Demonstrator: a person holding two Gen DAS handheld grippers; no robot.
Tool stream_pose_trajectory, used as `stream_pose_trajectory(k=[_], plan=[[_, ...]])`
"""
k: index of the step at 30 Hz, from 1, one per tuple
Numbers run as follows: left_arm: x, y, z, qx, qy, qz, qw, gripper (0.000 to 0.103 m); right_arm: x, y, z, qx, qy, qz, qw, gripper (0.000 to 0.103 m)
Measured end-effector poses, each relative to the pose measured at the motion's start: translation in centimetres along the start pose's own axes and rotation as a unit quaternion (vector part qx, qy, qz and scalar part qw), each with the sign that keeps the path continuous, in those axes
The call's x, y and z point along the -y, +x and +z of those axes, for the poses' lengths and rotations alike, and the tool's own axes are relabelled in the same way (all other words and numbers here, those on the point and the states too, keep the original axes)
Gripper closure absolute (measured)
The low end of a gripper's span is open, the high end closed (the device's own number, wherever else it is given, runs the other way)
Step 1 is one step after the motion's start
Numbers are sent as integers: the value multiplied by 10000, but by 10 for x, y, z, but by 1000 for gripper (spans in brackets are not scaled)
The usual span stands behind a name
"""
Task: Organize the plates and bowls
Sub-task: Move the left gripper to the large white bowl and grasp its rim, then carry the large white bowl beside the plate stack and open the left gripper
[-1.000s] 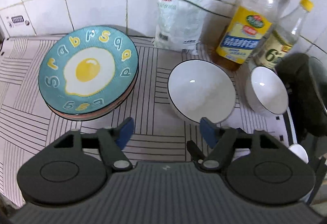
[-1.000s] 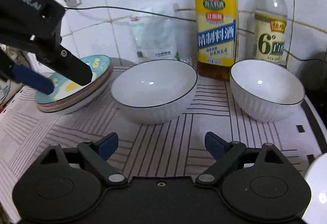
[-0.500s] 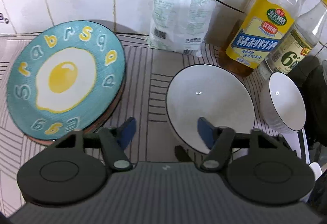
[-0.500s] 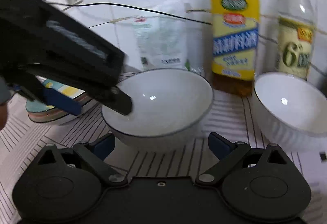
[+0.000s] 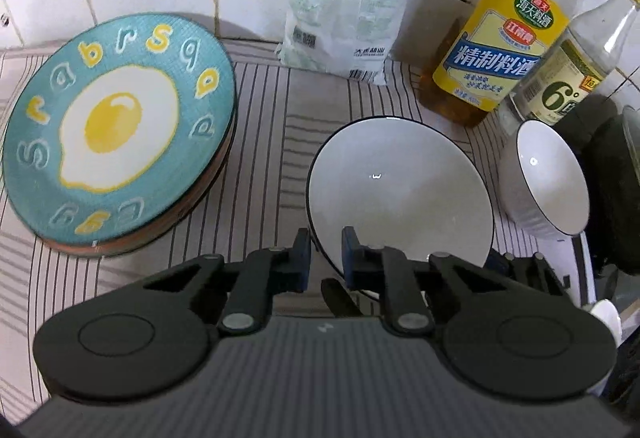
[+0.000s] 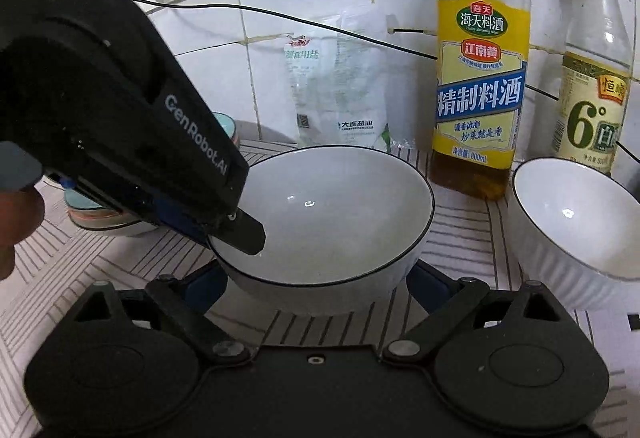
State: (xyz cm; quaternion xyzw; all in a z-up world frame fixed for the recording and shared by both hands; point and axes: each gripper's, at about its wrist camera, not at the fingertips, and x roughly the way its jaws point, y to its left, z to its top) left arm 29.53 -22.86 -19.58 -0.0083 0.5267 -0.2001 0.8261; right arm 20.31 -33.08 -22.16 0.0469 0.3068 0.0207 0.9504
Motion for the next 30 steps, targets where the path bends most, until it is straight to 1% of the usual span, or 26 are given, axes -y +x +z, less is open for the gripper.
stream_pose_trajectory(k=[2, 8, 11, 16, 20, 23, 30], plan=[[-3, -6, -3, -20, -32, -24, 10000, 89, -3, -6, -3, 10, 42, 34, 10000, 4], [-1, -29, -17, 54, 110, 106, 9999, 89, -11, -26, -9, 146, 74, 222, 9996, 4], [-5, -42, -22, 58, 35, 86, 9999, 89, -19, -39, -10, 237, -55, 250, 9994, 4], [-14, -67, -35, 129, -53, 162, 9998, 89, -29, -59, -8, 347, -248, 464, 9980, 4], [-28, -87, -47, 186, -142, 231, 9995, 89, -43, -72, -4, 357, -453, 662, 9961, 4], [-39, -98, -57, 190, -215, 348, 9990, 89, -55, -79, -5, 334, -632, 841, 9939, 4], [-68, -115, -81, 219, -355, 608, 9973, 89, -86, -86, -12, 283, -871, 1200, 9885, 4]])
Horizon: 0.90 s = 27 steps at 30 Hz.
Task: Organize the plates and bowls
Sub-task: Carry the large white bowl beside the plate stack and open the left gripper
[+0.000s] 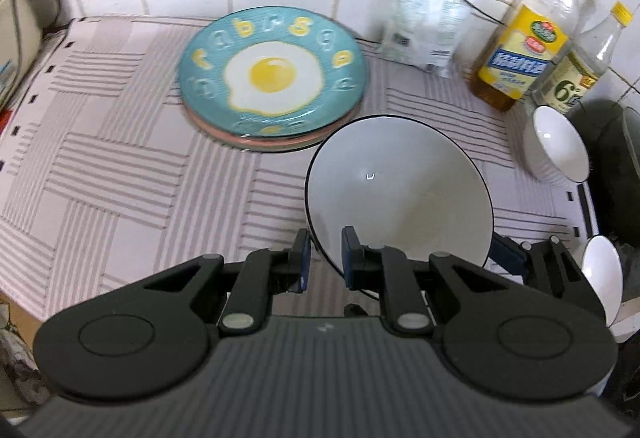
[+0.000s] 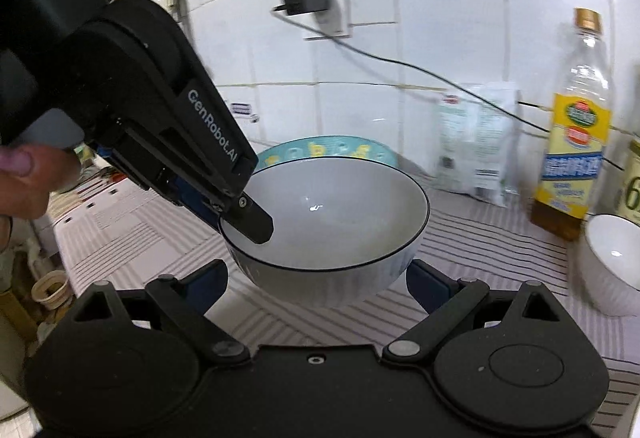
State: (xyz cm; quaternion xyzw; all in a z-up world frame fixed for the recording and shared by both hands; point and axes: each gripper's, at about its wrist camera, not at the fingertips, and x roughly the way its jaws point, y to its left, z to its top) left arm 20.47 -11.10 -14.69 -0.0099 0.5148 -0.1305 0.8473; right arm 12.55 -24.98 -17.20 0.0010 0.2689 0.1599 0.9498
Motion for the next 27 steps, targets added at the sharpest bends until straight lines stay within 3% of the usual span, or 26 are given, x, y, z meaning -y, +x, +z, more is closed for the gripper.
stream_pose_trajectory(k=[14, 27], plan=[[-64, 2, -9, -96, -409, 399, 9983, 88, -45, 37, 2, -88, -36, 611, 9981, 4], [-92, 30, -21, -205, -449, 615, 9969, 88, -71, 73, -12, -401, -225, 786, 9958, 4]])
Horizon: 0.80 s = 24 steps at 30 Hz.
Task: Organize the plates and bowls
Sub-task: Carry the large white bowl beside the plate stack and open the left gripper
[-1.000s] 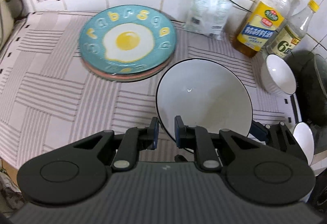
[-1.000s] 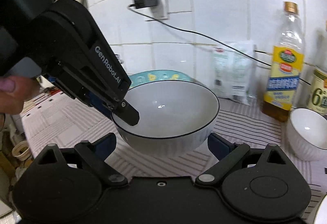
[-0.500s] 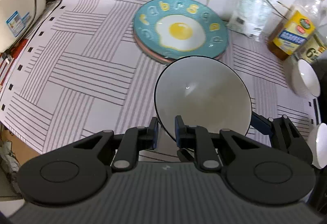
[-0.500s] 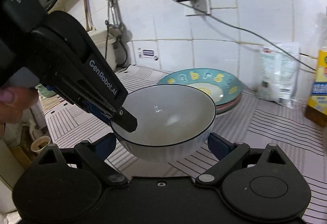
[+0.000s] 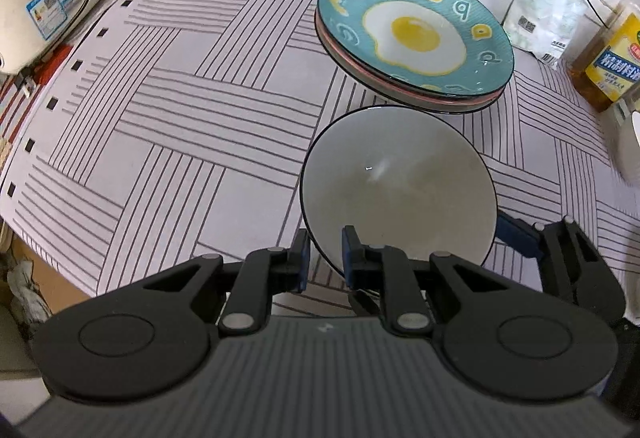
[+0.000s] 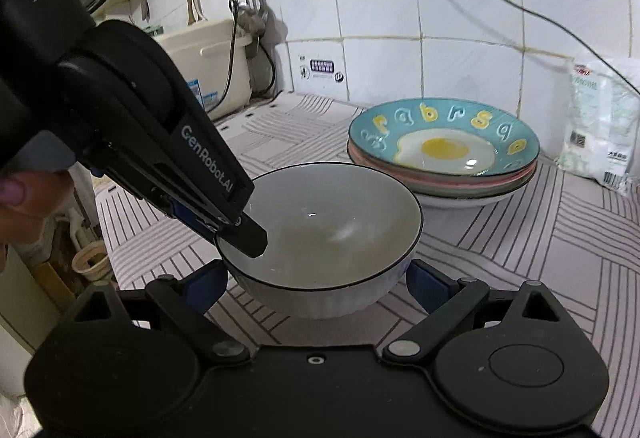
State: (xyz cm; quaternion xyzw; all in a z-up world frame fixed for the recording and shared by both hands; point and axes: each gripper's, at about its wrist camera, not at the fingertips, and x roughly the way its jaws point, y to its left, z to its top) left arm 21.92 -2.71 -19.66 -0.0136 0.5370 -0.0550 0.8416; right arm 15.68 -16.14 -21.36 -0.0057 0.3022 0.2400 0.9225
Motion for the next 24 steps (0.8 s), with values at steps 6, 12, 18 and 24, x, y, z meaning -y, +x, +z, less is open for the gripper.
stream_pose_trajectory(k=[6, 12, 18, 24], plan=[[0, 1, 0, -36, 79, -9, 10000, 88, -4, 4, 1, 7, -159, -93, 9998, 4], [-1, -2, -1, -300, -153, -210, 9992, 62, -8, 1, 5, -209, -172, -150, 9995, 4], [12, -27, -4, -82, 10, -116, 9999, 58, -1, -24, 5, -242, 16, -265, 9994, 4], [40, -54, -10, 259, 405, -34, 9988, 54, 8, -64, 4, -259, 219, -467, 9983, 4]])
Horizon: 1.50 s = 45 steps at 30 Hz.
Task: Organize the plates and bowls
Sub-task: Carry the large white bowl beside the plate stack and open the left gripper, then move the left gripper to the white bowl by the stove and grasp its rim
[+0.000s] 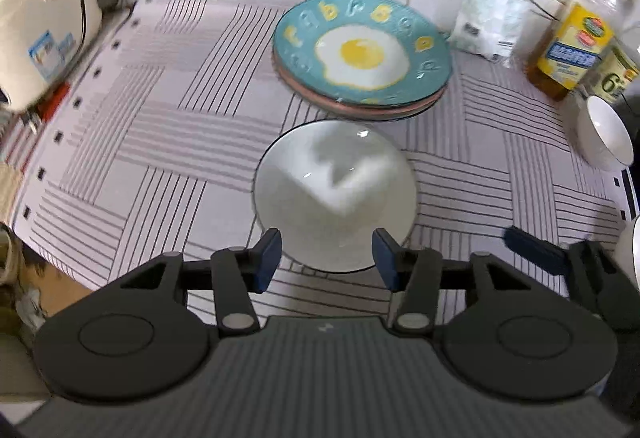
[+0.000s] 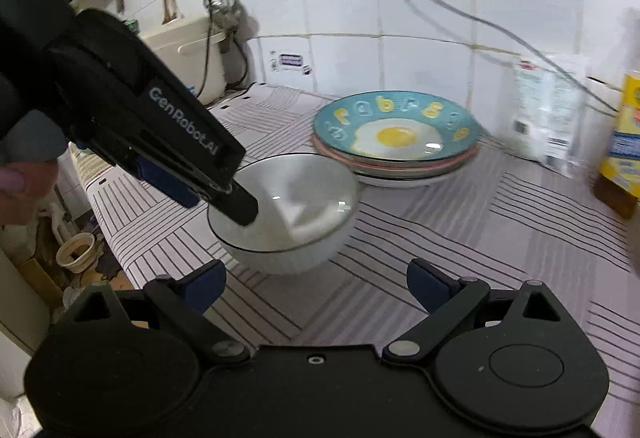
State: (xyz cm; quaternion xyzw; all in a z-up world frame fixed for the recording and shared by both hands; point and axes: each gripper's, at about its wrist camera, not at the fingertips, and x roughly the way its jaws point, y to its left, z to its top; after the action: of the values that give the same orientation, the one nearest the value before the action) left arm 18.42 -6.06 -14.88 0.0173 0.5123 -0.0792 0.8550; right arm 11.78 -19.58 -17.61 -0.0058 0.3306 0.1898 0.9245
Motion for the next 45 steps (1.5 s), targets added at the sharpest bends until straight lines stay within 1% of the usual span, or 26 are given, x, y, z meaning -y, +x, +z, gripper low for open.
stream_pose_trajectory(k=[5, 13, 18, 22, 25, 28, 34, 36, 39, 41, 45], plan=[[33, -12, -4, 57, 333, -247, 9991, 53, 17, -33, -1, 84, 249, -310, 9992, 4], [97, -34, -18, 167, 1000, -655, 9927, 44, 49, -89, -8, 288, 583, -849, 9943, 4], [137, -40, -23, 139, 1309, -901, 9872, 39, 70, -121, -30, 359, 810, -1213, 9887, 4], [170, -41, -25, 146, 1531, -1106, 9819, 34, 91, -144, -52, 430, 1136, -1481, 9815, 4], [192, -40, -29, 152, 1714, -1202, 9777, 31, 109, -160, -69, 479, 1419, -1697, 9740, 4], [212, -36, -30, 96, 1795, -1353, 9744, 31, 125, -172, -86, 474, 1665, -1956, 9653, 4], [248, -23, -36, 31, 1964, -1524, 9686, 31, 142, -189, -112, 479, 1817, -2299, 9549, 4], [259, -16, -37, -19, 1988, -1582, 9672, 31, 149, -188, -121, 389, 1848, -2375, 9529, 3], [276, -3, -39, -23, 1994, -1614, 9665, 31, 163, -181, -133, 161, 2059, -2301, 9510, 3], [285, 9, -39, -83, 1985, -1659, 9659, 31, 171, -176, -141, 192, 2193, -2254, 9491, 3], [298, 27, -40, -159, 2023, -1648, 9652, 31, 185, -159, -150, 204, 2130, -2273, 9500, 3]])
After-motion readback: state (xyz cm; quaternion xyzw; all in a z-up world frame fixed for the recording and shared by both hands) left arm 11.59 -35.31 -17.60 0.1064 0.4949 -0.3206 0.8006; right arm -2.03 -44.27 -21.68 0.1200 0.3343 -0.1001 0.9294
